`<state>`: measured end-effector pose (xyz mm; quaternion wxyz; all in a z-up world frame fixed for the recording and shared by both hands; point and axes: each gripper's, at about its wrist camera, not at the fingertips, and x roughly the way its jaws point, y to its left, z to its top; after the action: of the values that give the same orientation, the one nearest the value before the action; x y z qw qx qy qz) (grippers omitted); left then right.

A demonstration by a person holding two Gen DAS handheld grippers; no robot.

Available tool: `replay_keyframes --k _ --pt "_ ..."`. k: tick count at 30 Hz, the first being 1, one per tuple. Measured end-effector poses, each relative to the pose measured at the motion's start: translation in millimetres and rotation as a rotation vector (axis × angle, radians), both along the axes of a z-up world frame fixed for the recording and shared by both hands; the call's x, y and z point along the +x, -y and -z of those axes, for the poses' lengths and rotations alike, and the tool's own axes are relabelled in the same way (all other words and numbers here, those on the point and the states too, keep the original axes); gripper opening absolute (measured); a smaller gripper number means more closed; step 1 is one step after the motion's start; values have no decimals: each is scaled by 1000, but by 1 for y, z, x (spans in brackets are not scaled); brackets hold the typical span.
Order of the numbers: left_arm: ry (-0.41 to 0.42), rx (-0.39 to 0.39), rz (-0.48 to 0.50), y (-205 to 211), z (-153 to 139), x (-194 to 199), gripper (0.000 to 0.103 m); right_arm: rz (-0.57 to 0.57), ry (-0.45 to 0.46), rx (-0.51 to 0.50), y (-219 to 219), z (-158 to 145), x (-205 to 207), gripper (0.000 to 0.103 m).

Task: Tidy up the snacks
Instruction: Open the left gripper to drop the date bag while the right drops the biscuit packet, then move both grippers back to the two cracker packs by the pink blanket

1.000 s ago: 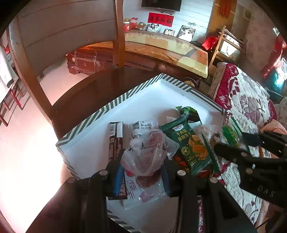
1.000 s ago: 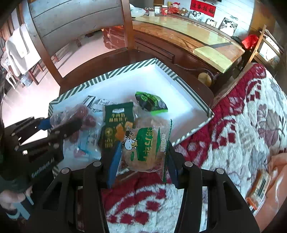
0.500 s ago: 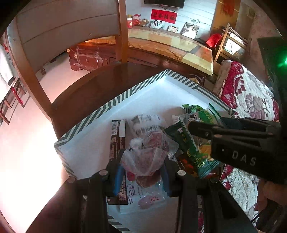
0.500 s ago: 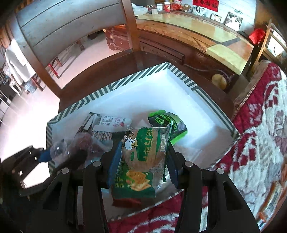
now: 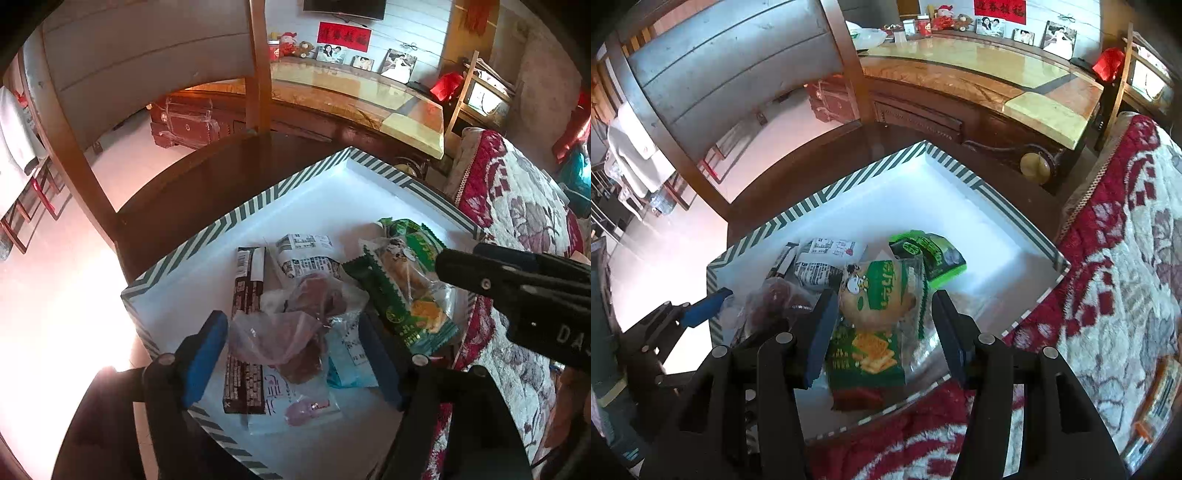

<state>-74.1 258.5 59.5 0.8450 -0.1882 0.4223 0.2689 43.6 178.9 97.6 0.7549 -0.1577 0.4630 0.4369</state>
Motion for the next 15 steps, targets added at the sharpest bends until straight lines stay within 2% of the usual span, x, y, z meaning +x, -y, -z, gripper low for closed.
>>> replay_keyframes --k 5,15 --pt "14 23 3 9 -8 -2 82 14 22 0 19 -5 -7 53" --pt "38 54 89 50 -23 6 85 85 55 9 74 -12 -17 53"
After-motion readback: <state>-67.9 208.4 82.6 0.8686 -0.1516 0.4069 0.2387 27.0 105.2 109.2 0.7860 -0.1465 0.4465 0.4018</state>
